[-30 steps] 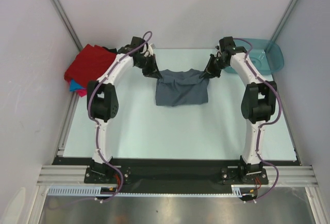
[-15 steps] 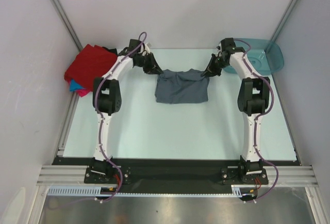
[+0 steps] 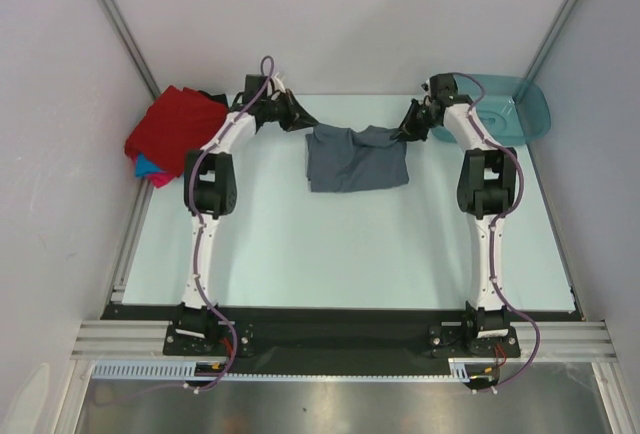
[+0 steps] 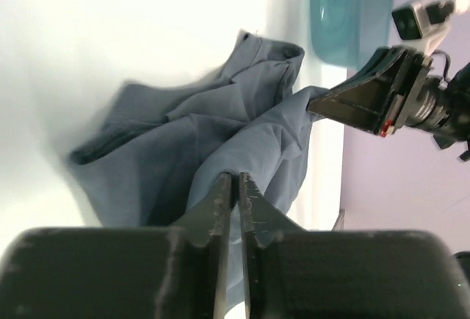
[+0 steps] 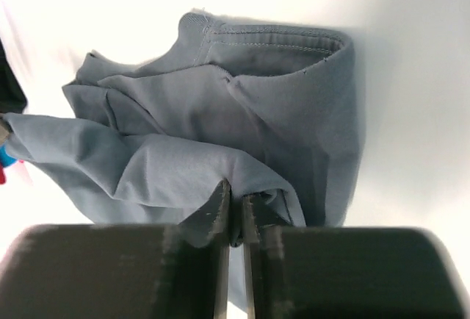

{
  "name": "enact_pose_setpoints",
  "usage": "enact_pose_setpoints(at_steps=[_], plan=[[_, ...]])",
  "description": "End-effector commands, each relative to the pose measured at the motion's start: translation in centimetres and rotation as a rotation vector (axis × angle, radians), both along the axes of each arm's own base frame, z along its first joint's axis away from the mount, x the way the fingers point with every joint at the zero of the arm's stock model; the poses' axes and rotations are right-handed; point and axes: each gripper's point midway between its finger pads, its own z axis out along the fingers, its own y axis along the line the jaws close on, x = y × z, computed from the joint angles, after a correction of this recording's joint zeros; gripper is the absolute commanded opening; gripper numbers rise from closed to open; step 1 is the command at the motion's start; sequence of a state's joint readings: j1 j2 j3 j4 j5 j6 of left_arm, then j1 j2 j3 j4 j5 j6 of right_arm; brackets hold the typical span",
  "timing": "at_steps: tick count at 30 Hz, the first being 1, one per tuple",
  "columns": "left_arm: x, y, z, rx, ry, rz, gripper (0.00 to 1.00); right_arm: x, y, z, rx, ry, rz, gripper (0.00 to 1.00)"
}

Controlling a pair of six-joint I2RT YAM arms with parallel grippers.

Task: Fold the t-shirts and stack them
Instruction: Fold the tshirt

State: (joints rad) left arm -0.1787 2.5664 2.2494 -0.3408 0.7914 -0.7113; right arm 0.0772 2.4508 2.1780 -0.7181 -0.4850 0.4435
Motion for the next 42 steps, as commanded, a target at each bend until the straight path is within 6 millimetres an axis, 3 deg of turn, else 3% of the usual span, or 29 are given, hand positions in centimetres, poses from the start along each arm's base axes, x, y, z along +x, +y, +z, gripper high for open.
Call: enact_pose_setpoints(at_steps=[1, 2, 4, 6, 7, 8, 10, 11, 12, 13, 16, 20, 22, 23, 24, 25, 27, 28, 32, 33, 34, 38, 42], plan=[[3.3, 2.8, 2.8, -0.049, -0.110, 0.068, 0.03, 4.6, -1.1, 3.9, 0.011, -0.200, -0.039, 0.03], [3.5, 3.2, 2.4, -0.051, -0.098, 0.080, 0.02, 5.4, -1.4, 4.2, 0.017, -0.223, -0.052, 0.03], [3.9, 4.3, 2.2, -0.046, -0.091, 0.100, 0.11, 6.7, -2.1, 5.7, 0.053, -0.258, -0.094, 0.24], [4.0, 4.9, 1.6, -0.040, -0.079, 0.111, 0.14, 7.7, -2.3, 6.5, 0.083, -0.296, -0.113, 0.35], [3.9, 5.4, 0.9, -0.037, -0.057, 0.121, 0.49, 8.1, -2.5, 7.0, 0.100, -0.303, -0.133, 0.50], [3.9, 5.8, 0.7, -0.028, -0.052, 0.126, 0.58, 8.5, -2.7, 7.4, 0.107, -0.325, -0.140, 0.73], [3.4, 6.2, 0.0, -0.006, -0.030, 0.133, 0.65, 8.9, -3.0, 7.7, 0.111, -0.338, -0.156, 0.84], [3.3, 6.4, 0.0, 0.009, -0.039, 0.137, 0.75, 9.0, -3.3, 8.0, 0.119, -0.344, -0.163, 0.85], [3.3, 6.6, 1.3, 0.018, -0.068, 0.142, 0.84, 8.9, -3.2, 8.3, 0.123, -0.344, -0.159, 0.85], [2.8, 6.8, 1.0, 0.034, -0.057, 0.151, 0.92, 8.8, -3.2, 8.5, 0.119, -0.346, -0.157, 0.85], [2.5, 7.0, 2.8, 0.055, -0.089, 0.153, 0.97, 7.5, -2.9, 8.6, 0.119, -0.316, -0.123, 0.85], [0.8, 6.5, 5.2, 0.066, -0.119, 0.141, 0.99, 3.9, -1.7, 7.3, 0.050, -0.222, -0.026, 0.85], [-0.7, 5.9, 4.7, 0.084, -0.077, 0.118, 0.99, 2.2, -1.2, 5.9, -0.025, -0.189, 0.036, 0.85], [-1.4, 5.7, 5.8, 0.098, -0.099, 0.109, 1.00, 0.9, -1.2, 5.9, -0.046, -0.158, 0.050, 0.85], [-2.0, 5.5, 5.9, 0.106, -0.100, 0.104, 1.00, 0.0, -1.5, 4.5, -0.085, -0.121, 0.054, 0.85], [-2.9, 5.0, 5.2, 0.118, -0.090, 0.086, 1.00, -0.7, -1.4, 4.2, -0.110, -0.117, 0.075, 0.85], [-3.9, 4.5, 6.0, 0.116, -0.094, 0.074, 1.00, -1.6, -1.9, 4.1, -0.147, -0.106, 0.073, 0.85], [-4.3, 4.1, 6.0, 0.110, -0.094, 0.065, 1.00, -2.5, -2.1, 3.1, -0.156, -0.075, 0.077, 0.85], [-7.0, 3.2, 3.4, 0.136, -0.027, 0.026, 1.00, -4.4, -2.6, 2.1, -0.199, -0.019, 0.086, 0.85], [-7.5, 3.0, 3.6, 0.140, -0.032, 0.020, 1.00, -4.6, -2.7, 2.4, -0.205, -0.026, 0.089, 0.85], [-8.4, 2.8, 2.3, 0.141, -0.005, 0.009, 1.00, -5.1, -2.7, 1.9, -0.224, -0.014, 0.089, 0.85], [-9.9, 2.8, 0.6, 0.144, 0.035, 0.009, 1.00, -5.9, -2.7, 0.8, -0.232, 0.017, 0.096, 0.86], [-10.5, 2.5, 0.4, 0.150, 0.042, -0.013, 1.00, -6.6, -1.9, -0.7, -0.207, 0.061, 0.112, 0.84]])
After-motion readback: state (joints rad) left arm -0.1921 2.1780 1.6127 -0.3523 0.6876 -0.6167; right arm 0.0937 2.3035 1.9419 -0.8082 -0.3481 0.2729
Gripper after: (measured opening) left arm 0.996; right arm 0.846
